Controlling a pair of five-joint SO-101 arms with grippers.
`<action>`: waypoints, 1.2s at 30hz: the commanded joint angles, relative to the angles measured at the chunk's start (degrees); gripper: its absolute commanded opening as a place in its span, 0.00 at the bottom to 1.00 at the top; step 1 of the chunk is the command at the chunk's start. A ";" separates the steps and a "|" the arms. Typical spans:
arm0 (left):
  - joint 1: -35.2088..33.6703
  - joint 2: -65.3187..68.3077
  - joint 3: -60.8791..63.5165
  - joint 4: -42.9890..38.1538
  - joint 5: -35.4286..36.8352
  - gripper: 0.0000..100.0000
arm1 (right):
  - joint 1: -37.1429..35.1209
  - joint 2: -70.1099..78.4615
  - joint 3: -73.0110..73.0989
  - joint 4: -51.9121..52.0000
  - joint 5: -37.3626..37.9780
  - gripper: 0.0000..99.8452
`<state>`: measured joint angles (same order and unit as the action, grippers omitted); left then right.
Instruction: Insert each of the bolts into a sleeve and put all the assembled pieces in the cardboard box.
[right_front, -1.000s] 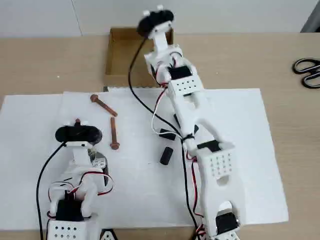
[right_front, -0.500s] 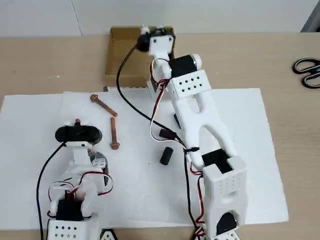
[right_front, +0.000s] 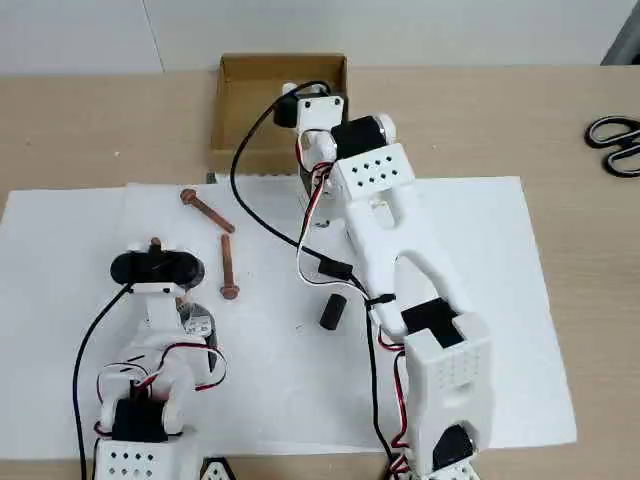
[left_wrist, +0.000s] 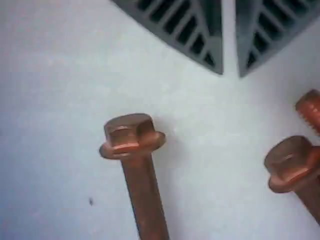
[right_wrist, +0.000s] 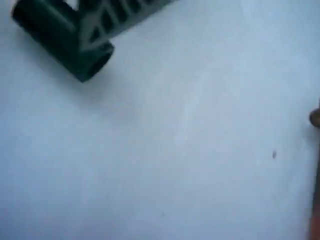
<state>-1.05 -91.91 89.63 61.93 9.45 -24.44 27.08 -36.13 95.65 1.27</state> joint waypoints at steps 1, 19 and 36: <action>-0.26 -0.53 -0.22 -1.32 -0.26 0.01 | 2.51 -0.66 -0.26 0.13 6.59 0.16; -0.26 -0.53 -0.22 -1.32 -0.26 0.01 | 3.47 9.01 -0.26 -0.13 9.58 0.16; -0.26 -0.53 -0.22 -1.32 -0.26 0.01 | 6.81 14.90 -0.35 -2.24 9.67 0.12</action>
<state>-1.05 -91.91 89.63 61.93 9.45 -18.37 42.11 -36.13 94.33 10.68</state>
